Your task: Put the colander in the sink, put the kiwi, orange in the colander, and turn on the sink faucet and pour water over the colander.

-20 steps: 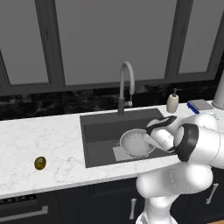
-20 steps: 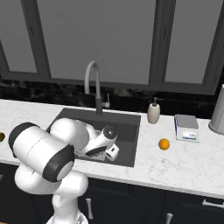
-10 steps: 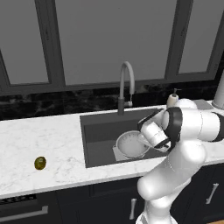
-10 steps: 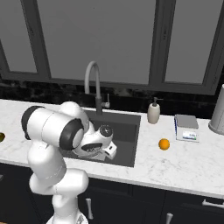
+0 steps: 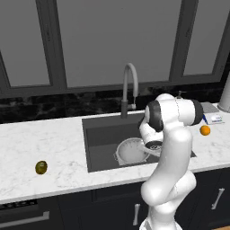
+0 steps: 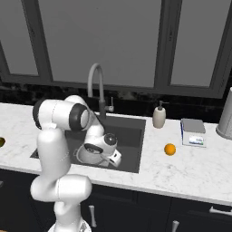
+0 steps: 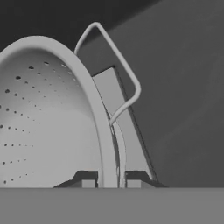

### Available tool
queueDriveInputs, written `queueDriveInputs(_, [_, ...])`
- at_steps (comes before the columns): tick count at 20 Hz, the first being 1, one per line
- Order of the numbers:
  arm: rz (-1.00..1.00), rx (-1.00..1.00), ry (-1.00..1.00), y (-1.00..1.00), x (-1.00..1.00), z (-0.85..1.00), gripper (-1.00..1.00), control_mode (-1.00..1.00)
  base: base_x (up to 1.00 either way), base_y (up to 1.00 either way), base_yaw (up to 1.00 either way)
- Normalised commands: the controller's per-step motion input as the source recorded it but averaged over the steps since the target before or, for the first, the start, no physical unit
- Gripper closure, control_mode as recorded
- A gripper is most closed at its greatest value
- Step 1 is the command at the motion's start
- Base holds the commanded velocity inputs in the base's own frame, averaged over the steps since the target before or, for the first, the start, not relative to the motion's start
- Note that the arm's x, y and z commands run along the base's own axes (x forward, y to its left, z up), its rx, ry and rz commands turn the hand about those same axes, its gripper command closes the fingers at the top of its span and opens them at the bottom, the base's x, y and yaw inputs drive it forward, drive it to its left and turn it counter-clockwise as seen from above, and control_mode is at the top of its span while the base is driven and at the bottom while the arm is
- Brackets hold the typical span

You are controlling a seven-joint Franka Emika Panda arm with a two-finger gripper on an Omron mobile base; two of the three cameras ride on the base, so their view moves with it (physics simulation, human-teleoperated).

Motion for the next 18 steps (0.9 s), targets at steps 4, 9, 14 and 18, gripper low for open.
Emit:
queueDriveInputs(4, [0.04, 0.00, -0.01, 0.00, 0.39, -0.42, 1.00, -1.00, 0.00, 0.00, 0.00])
queueDriveInputs(9, [0.03, 0.00, -0.03, 0.00, 0.32, -0.37, -1.00, -1.00, 0.00, 0.00, 0.00])
queueDriveInputs(14, [0.00, 0.01, -0.12, 0.00, 0.03, 0.00, -1.00, -1.00, 0.00, 0.00, 0.00])
queueDriveInputs(18, [0.00, 0.01, -0.10, 0.00, 0.00, 0.26, -1.00, -1.00, 0.00, 0.00, 0.00])
